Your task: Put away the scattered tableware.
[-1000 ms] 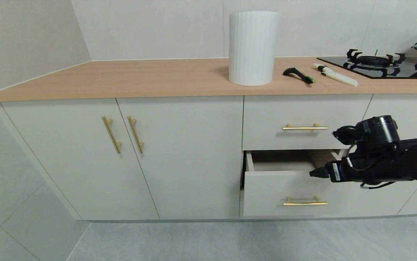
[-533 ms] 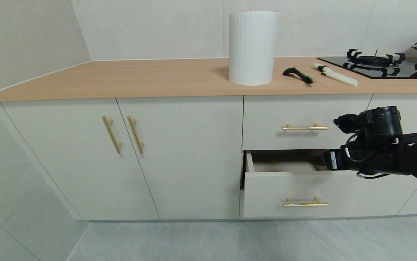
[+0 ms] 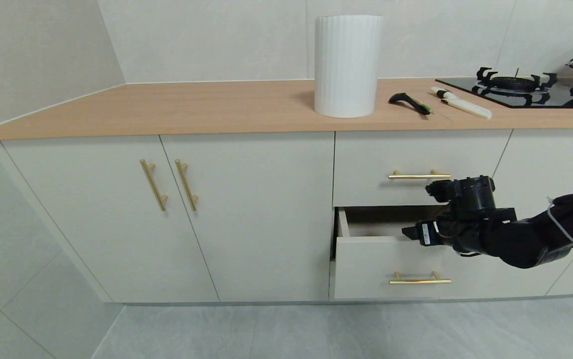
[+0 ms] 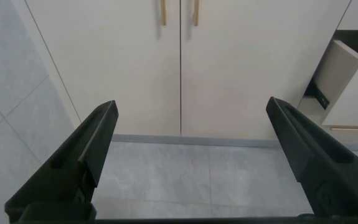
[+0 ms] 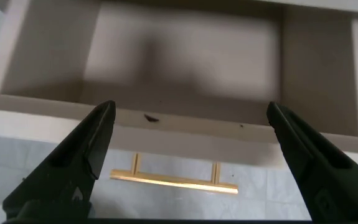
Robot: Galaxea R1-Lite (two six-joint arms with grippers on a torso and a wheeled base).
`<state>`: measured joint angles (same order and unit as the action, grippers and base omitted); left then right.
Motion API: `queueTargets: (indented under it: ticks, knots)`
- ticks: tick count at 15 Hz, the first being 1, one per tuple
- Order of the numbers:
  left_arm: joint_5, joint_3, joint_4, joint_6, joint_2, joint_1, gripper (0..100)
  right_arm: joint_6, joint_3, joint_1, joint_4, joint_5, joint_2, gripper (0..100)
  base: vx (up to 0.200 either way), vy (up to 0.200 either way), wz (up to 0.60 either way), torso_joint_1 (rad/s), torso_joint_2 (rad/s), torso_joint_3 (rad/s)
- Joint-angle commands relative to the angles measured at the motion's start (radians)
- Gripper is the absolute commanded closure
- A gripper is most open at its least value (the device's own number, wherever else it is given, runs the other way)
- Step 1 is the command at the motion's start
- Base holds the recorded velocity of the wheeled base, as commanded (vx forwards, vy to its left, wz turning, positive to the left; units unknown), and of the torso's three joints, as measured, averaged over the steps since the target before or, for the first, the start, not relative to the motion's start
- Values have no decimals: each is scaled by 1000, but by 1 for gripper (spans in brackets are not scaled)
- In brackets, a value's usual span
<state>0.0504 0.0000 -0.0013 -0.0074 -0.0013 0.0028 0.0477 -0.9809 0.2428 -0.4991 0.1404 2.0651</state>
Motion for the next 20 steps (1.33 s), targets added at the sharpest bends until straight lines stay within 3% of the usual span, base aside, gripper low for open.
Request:
queueTargets:
  ticks: [1, 8, 20]
  knots:
    - [0, 0, 0, 0, 1, 0, 0, 0, 1, 1, -2, 1, 32, 0, 0, 0, 0, 0, 0, 0]
    - [0, -2, 0, 0, 1, 0, 0, -2, 8, 0, 11, -1, 15, 0, 0, 0, 0, 0, 0, 0]
    - [0, 0, 0, 0, 1, 0, 0, 0, -53, 43, 574, -74, -194, 0, 0, 0, 0, 0, 0, 0]
